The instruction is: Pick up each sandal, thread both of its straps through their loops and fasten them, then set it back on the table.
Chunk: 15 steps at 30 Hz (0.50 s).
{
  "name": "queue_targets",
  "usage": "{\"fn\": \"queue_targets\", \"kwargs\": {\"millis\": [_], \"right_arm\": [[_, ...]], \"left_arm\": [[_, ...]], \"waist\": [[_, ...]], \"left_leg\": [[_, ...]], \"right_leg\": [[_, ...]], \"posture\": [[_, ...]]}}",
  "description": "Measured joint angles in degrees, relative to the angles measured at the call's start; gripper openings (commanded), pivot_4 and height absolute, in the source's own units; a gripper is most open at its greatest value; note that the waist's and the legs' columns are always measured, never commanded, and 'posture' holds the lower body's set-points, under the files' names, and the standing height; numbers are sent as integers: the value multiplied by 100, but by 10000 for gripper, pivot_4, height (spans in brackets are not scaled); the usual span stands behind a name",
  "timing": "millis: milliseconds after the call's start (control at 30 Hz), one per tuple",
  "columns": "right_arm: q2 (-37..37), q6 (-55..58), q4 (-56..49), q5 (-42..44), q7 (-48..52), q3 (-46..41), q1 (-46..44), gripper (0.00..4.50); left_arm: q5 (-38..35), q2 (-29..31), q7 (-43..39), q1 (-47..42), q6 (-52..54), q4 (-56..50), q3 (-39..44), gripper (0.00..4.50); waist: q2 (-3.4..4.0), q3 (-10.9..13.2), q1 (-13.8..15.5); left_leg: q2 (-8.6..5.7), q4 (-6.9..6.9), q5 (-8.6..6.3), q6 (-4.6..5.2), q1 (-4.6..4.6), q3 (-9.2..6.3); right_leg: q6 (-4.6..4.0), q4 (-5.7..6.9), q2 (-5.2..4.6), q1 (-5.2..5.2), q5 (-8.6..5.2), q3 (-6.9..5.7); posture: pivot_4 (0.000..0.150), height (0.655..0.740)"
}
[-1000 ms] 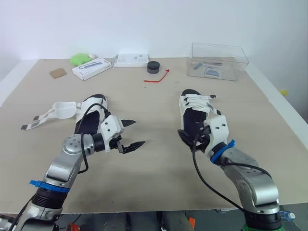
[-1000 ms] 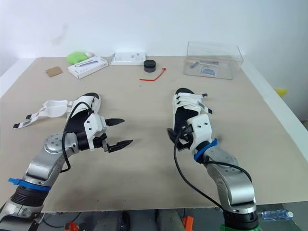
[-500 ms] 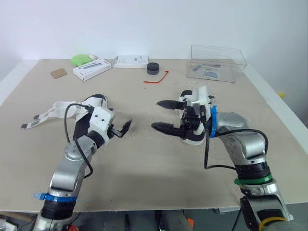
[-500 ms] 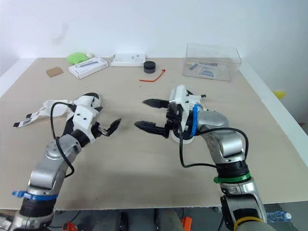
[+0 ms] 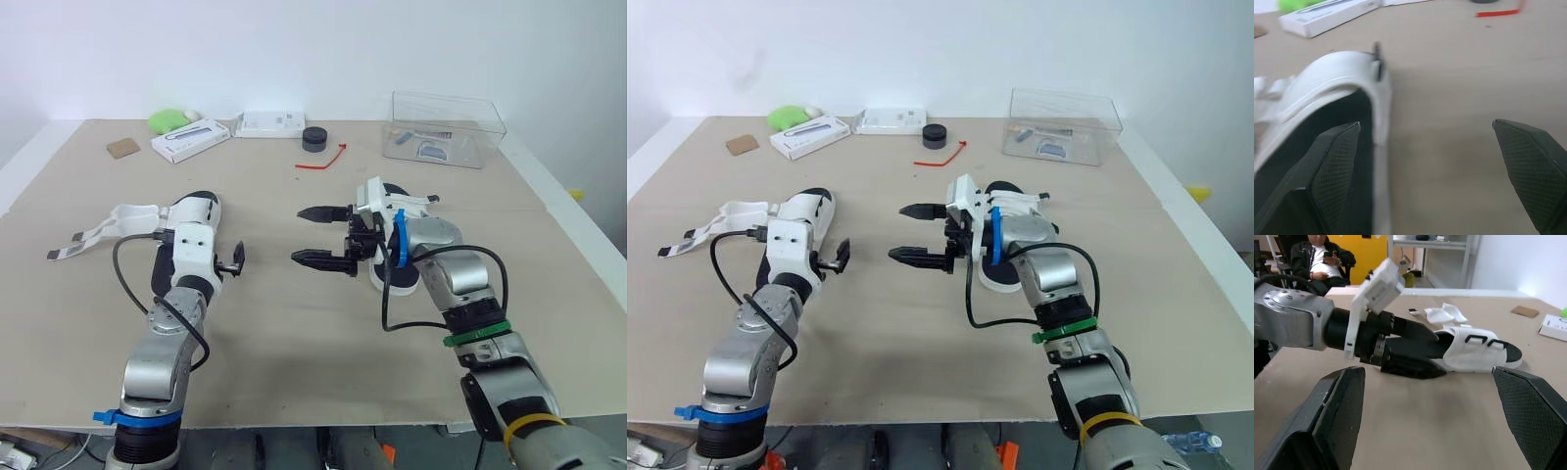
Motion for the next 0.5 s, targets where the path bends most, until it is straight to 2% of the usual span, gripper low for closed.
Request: {"fn": "queue_targets", "kwargs": {"millis": [300,500], "right_arm": [[124,-468,440,-527,-257,45,-132,44644],[164,-468,452,-559,-361,38,-239,44644]], "left_arm": [[-8,-111,194,-278,75,350,278,45000],[-72,-71,90,-509,10,883,351,45000]], "waist": [[0,0,5],[0,0,4]], "left_leg": [[-1,0,3,-5,-1,-2],[0,-1,3,-6,-2,-3]], "right_leg": [[-1,0,-1,0,1,-3],[-2,0,-2,0,1,-6]], "posture": [[1500,7400],[1500,7400]]}}
